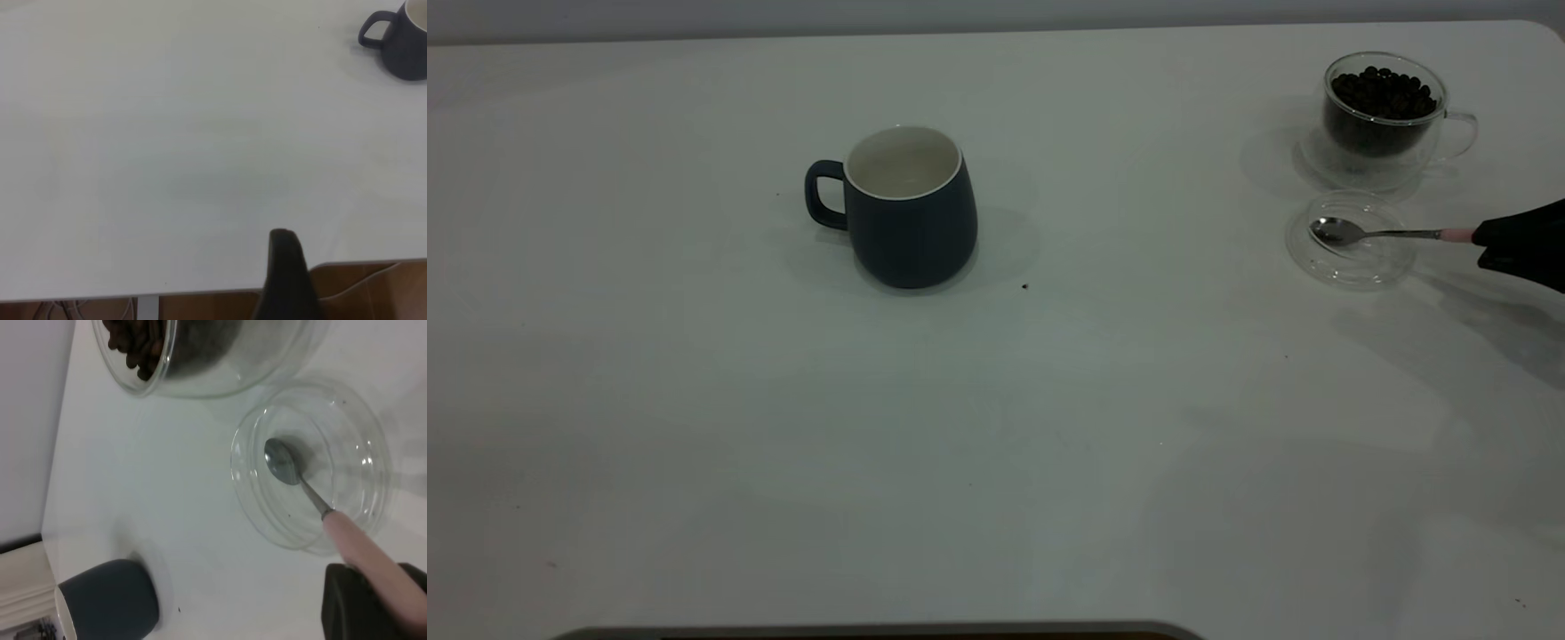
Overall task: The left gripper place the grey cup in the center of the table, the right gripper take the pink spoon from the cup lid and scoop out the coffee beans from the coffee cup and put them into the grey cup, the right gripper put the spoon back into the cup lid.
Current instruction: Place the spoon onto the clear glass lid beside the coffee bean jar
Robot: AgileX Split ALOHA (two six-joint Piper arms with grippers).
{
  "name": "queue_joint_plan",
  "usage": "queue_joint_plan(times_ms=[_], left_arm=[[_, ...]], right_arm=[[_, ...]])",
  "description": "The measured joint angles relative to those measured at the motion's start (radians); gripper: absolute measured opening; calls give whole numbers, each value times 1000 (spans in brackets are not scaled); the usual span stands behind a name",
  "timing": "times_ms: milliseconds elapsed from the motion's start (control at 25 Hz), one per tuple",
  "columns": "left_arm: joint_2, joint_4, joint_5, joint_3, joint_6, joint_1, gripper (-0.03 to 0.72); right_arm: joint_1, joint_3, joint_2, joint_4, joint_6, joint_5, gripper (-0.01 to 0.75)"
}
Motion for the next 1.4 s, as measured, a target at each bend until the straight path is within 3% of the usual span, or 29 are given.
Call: queue_joint_plan(times_ms=[480, 600, 1120, 1240, 1400], left_arm=[[0, 0, 0, 0, 0, 0, 588], [0, 0, 0, 0, 0, 0, 588], [0, 0, 0, 0, 0, 0, 588], [0, 0, 0, 0, 0, 0, 588], [0, 0, 0, 0, 0, 0, 588]], right_arm=[[0, 0, 7, 0, -32, 5, 115], [0, 0, 7, 0, -33, 0, 144], [0, 0, 8, 0, -32, -19, 502], [0, 0, 8, 0, -21, -24, 560], [0, 0, 7, 0, 4, -52, 580]])
